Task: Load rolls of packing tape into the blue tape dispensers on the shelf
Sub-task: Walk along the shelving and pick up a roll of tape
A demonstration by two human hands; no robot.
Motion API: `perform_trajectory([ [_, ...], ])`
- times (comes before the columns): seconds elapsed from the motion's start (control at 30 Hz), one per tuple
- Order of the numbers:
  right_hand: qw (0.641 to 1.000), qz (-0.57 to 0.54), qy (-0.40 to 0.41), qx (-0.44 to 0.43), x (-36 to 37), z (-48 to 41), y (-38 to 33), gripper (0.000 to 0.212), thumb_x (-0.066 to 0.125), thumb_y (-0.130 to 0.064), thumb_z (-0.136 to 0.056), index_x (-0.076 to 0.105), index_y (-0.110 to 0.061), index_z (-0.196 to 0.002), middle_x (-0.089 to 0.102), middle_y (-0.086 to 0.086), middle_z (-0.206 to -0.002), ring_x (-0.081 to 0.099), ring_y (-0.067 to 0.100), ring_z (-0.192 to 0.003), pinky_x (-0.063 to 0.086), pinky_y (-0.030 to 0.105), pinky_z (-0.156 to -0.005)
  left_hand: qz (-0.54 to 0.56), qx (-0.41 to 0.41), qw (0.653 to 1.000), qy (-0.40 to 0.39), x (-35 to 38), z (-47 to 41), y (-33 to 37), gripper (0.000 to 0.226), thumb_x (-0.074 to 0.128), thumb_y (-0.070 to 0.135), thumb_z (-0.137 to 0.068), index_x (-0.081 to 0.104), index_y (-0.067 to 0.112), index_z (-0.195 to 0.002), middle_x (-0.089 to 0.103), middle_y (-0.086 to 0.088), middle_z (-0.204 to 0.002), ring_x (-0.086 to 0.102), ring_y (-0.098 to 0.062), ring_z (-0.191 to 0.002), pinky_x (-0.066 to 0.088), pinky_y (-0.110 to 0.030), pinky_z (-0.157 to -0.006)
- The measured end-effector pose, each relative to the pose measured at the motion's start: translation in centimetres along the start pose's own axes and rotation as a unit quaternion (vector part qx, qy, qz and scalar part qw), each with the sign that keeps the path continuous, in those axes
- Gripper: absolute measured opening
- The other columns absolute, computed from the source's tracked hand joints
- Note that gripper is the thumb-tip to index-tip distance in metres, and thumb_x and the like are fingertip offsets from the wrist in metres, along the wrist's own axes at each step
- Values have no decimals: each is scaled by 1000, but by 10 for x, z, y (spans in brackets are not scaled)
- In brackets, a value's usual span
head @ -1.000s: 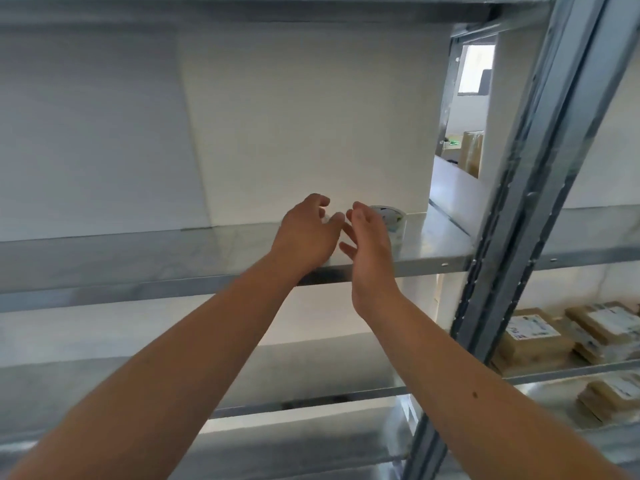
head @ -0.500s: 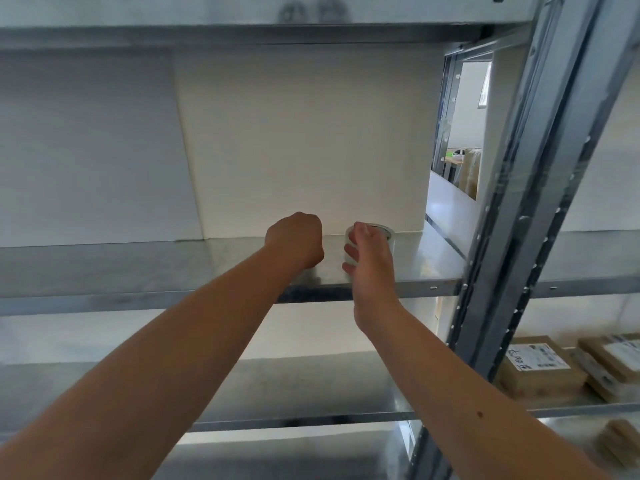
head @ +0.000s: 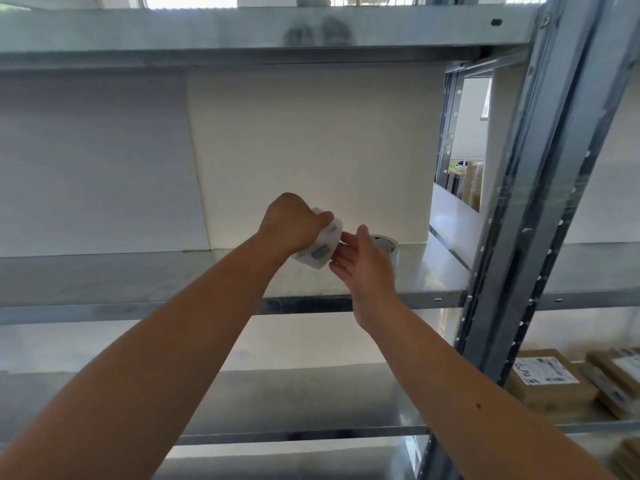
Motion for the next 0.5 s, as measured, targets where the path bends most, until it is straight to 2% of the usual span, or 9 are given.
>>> perform_trajectory([
  [0.03,1000,-1,-3,-6,2,-1,-4,45,40,-45,-109,74,-14,-107,79,11,-112,75,24,-108,56,41,-105,109,-22,994,-5,-5,4,1,46,75,43,-89,74,-3,-87,72,-10,-81,73,-28,-78,62,-39,-69],
  [0.1,1000,1,-4,-26,7,-3,-12,52,38,-49,-108,76,-14,-101,80,14,-106,76,28,-105,57,47,-104,316,-71,944,-53,-10,21,2,42,81,37,-88,76,-3,-100,80,-17,-98,79,-33,-88,66,-46,-82],
  [0.17,999,1,-15,-38,10,-3,-19,58,36,-56,-106,77,-15,-101,80,14,-107,75,30,-107,55,51,-105,421,-99,897,-92,-11,37,0,39,79,35,-91,77,0,-105,81,-17,-100,80,-33,-90,66,-45,-84],
  [0.3,998,9,-57,-16,10,-2,-20,68,32,-64,-104,77,-13,-105,82,11,-106,76,28,-105,56,49,-103,466,-126,874,-53,-7,53,-12,41,72,48,-93,78,8,-98,83,-10,-89,81,-27,-83,65,-40,-83],
  [0.4,996,31,-81,4,13,0,-15,70,30,-65,-104,77,-13,-108,82,11,-106,77,29,-106,55,51,-105,455,-141,878,-41,-5,59,-23,55,68,59,-91,78,7,-108,83,-13,-98,80,-31,-92,63,-46,-93],
  [0.5,995,34,-88,24,20,-1,-9,67,33,-63,-104,77,-13,-105,82,14,-105,76,33,-106,54,54,-105,445,-144,883,-37,-9,66,-29,57,66,60,-92,76,6,-111,83,-12,-98,80,-30,-92,62,-45,-93],
])
Point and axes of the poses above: each hand's wrist, its own z-axis away from the middle knuckle, its own x-axis out of the palm, y = z × x, the point moved 1 cm from there along -z, towards the middle knuckle
